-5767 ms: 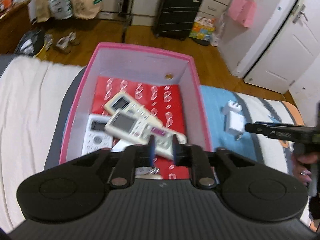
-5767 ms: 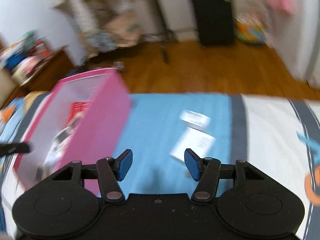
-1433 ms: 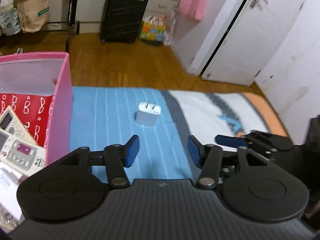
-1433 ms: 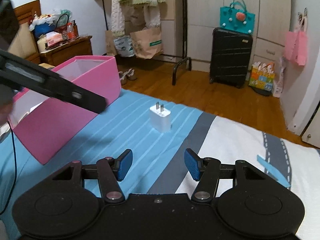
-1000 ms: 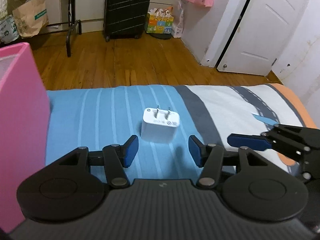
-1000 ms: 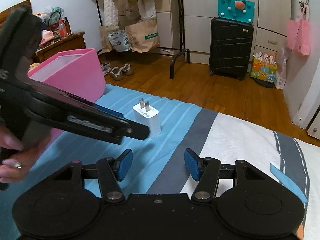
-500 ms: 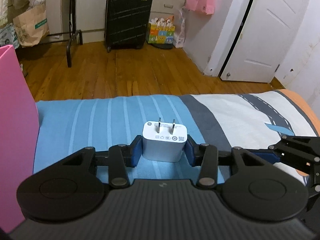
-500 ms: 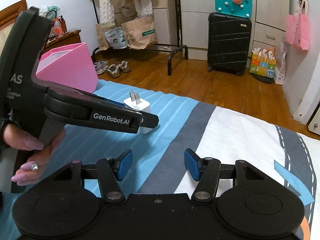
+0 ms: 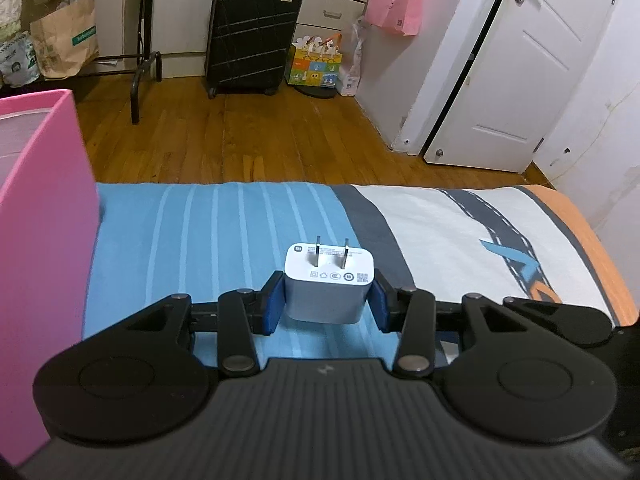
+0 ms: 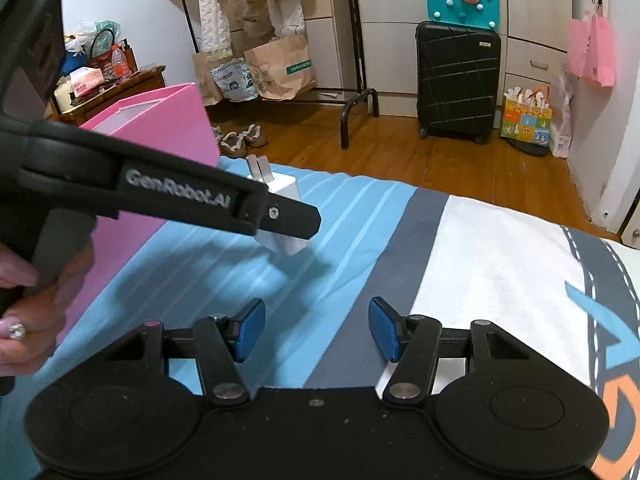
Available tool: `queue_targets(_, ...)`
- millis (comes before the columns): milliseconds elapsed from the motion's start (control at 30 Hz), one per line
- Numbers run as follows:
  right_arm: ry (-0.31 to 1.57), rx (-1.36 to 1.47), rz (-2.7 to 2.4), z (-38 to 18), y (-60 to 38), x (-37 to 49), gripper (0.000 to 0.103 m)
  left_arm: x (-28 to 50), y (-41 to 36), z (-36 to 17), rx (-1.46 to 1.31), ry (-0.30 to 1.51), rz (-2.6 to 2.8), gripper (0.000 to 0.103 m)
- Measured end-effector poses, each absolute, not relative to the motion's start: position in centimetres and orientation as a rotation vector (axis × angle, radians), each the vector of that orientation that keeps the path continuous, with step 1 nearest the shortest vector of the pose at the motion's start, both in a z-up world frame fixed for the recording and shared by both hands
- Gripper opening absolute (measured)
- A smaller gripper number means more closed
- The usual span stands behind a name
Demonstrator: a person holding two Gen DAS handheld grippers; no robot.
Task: Organize rigid objects
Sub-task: 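Carry the white plug charger into the pink box and open the left gripper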
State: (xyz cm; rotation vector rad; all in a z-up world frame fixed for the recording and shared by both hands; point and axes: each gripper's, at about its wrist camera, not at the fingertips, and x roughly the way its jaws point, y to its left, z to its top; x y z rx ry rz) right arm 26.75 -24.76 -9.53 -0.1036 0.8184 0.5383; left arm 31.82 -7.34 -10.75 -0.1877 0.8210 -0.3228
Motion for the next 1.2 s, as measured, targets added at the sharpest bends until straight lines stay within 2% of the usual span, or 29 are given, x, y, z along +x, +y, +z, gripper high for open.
queue_targets(200, 0.802, -0.096, 0.531, -8.1, -24.1, 25.1, 0.062, 29.4, -6.4, -8.4, -0.203, 0.828, -0.322, 0.042)
queue_targets(533, 0.728, -0.055, 0.521, -4.2, -24.4, 23.3, 0.063, 24.7, -2.3, -1.6, -0.245, 0.728, -0.311, 0.042)
queue_targets(867, 0.690, -0.088, 0.559, -2.9, -22.1, 21.5, 0.063, 21.1, 2.9, 3.8, -0.140, 0.679, -0.316, 0.042)
queue_targets(1200, 0.669, -0.147, 0.644, -1.4, -18.6, 19.8, 0.063, 23.1, 8.9, 1.7, -0.107, 0.803, -0.236, 0.042)
